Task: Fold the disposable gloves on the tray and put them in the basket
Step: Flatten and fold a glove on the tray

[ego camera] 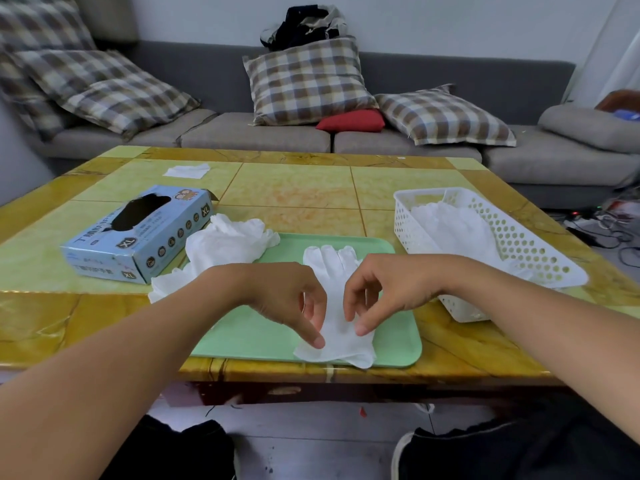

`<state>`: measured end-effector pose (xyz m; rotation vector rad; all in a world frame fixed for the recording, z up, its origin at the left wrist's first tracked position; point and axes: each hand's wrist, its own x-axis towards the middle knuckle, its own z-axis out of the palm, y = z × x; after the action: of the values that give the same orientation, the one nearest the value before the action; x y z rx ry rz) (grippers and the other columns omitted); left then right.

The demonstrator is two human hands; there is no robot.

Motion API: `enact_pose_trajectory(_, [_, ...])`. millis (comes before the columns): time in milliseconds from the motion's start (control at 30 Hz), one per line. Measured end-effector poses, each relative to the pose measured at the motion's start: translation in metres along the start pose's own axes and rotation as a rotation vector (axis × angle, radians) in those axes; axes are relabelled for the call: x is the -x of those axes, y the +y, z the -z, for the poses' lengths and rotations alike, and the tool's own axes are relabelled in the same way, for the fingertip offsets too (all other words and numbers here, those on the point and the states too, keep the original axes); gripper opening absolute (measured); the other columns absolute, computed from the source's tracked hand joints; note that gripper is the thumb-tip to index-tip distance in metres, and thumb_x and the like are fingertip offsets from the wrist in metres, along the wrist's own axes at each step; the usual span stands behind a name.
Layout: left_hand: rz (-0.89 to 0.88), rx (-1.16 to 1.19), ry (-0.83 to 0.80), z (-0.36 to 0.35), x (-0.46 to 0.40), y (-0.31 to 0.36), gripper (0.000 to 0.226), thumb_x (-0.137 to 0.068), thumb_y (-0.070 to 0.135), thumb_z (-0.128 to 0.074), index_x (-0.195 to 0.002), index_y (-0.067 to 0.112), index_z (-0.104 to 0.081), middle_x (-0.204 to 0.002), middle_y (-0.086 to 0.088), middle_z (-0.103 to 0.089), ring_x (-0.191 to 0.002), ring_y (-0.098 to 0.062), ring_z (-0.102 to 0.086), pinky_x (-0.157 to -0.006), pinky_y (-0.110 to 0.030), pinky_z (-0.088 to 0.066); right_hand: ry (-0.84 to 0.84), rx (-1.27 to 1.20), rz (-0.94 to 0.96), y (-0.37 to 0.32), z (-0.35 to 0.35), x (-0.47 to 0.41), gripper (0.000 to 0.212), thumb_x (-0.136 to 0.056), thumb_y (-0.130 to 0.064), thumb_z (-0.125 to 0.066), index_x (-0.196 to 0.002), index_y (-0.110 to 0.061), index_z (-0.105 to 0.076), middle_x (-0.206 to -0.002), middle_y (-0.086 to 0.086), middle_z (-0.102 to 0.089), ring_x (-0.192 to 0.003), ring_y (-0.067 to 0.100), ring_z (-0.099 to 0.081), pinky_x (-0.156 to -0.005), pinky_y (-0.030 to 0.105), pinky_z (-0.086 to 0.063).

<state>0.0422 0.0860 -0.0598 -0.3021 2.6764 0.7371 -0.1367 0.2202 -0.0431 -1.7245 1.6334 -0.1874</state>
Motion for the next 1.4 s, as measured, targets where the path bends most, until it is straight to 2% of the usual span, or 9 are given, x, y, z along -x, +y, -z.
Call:
enact_pose_trajectory(200, [-0.022, -0.098, 0.022, -0.019, -0.002, 0.001, 0.036, -0.077, 0.059, -0.078, -0.094, 0.027, -0.071, -0.092, 0.012, -0.071, -0.084, -0.001, -0.065, -0.082, -0.025, -0.056, -0.022, 0.185, -0.007, -0.002, -0.028, -0.011, 0.03, -0.075, -0.044, -0.087, -0.09, -0.022, -0.074, -0.07, -0.022, -0.065, -0.068, -0.003, -0.06, -0.065, 0.015, -0.047])
enact_pose_trajectory(400, [-0.045, -0.122, 0.049, -0.02, -0.009, -0.003, 0.013, -0.093, 0.035, -0.066, -0.092, 0.023, -0.071, -0.088, 0.011, -0.07, -0.081, -0.005, -0.064, -0.079, -0.026, -0.053, -0.048, 0.129, 0.028, -0.002, -0.021, -0.009, 0.01, -0.087, -0.023, -0.079, -0.083, -0.016, -0.073, -0.071, -0.02, -0.067, -0.064, -0.002, -0.061, -0.073, 0.032, -0.057])
enact_pose_trajectory(600, [-0.004, -0.068, 0.05, -0.018, -0.009, -0.003, 0.036, -0.087, 0.062, -0.066, -0.097, 0.027, -0.068, -0.092, 0.012, -0.067, -0.088, -0.008, -0.063, -0.085, -0.031, -0.054, 0.091, 0.209, 0.04, 0.014, -0.011, -0.005, 0.006, -0.084, -0.017, -0.077, -0.082, -0.019, -0.072, -0.079, -0.011, -0.071, -0.078, 0.009, -0.07, -0.081, 0.039, -0.058])
enact_pose_trajectory(833, [-0.051, -0.168, 0.003, -0.02, -0.005, -0.001, 0.037, -0.081, 0.06, -0.073, -0.104, 0.032, -0.065, -0.102, 0.011, -0.062, -0.092, -0.005, -0.059, -0.085, -0.027, -0.052, -0.058, 0.147, 0.011, 0.021, -0.022, -0.001, 0.042, -0.076, -0.02, -0.087, -0.113, -0.029, -0.071, -0.107, -0.005, -0.067, -0.096, 0.012, -0.063, -0.075, 0.018, -0.053])
enact_pose_trajectory(933, [-0.068, -0.17, 0.024, -0.022, -0.006, -0.004, 0.029, -0.084, 0.051, -0.074, -0.104, 0.031, -0.065, -0.102, 0.011, -0.062, -0.091, -0.004, -0.059, -0.085, -0.027, -0.052, -0.001, 0.158, 0.068, 0.024, -0.03, -0.004, 0.037, -0.075, -0.022, -0.087, -0.107, -0.03, -0.07, -0.102, -0.004, -0.065, -0.091, 0.012, -0.062, -0.083, 0.03, -0.055])
enact_pose_trajectory(1033, [-0.066, -0.197, 0.039, -0.024, -0.005, -0.003, 0.028, -0.084, 0.049, -0.075, -0.103, 0.031, -0.064, -0.101, 0.011, -0.06, -0.09, -0.004, -0.057, -0.084, -0.027, -0.051, 0.073, 0.167, 0.102, 0.027, -0.038, -0.007, 0.028, -0.077, -0.025, -0.086, -0.101, -0.029, -0.071, -0.098, -0.009, -0.063, -0.087, 0.007, -0.059, -0.081, 0.026, -0.052])
enact_pose_trajectory(1167, [-0.019, -0.131, 0.003, -0.02, -0.002, 0.003, 0.047, -0.076, 0.069, -0.069, -0.106, 0.033, -0.064, -0.103, 0.014, -0.063, -0.093, -0.002, -0.06, -0.09, -0.031, -0.053, 0.109, 0.167, 0.14, 0.024, -0.041, -0.012, 0.013, -0.083, -0.015, -0.079, -0.095, -0.015, -0.074, -0.095, -0.006, -0.066, -0.08, 0.004, -0.058, -0.075, 0.022, -0.047])
enact_pose_trajectory(1300, [0.016, 0.09, 0.051, 0.003, 0.012, 0.005, 0.081, -0.047, 0.079, -0.071, -0.113, 0.036, -0.052, -0.116, 0.021, -0.059, -0.106, 0.0, -0.058, -0.094, -0.028, -0.049, 0.172, -0.368, 0.115, 0.016, -0.016, -0.007, 0.003, -0.084, -0.012, -0.07, -0.086, -0.013, -0.071, -0.081, -0.002, -0.065, -0.071, 0.005, -0.055, -0.07, 0.02, -0.045])
enact_pose_trajectory(1400, [-0.104, 0.393, 0.245, 0.014, 0.02, 0.004, 0.052, -0.065, 0.037, -0.092, -0.108, 0.023, -0.067, -0.11, 0.009, -0.072, -0.104, -0.009, -0.067, -0.092, -0.031, -0.052, 0.22, -0.935, 0.123, 0.017, 0.005, -0.001, 0.006, -0.075, -0.011, -0.066, -0.08, -0.013, -0.063, -0.076, 0.004, -0.055, -0.069, 0.015, -0.053, -0.066, 0.025, -0.045])
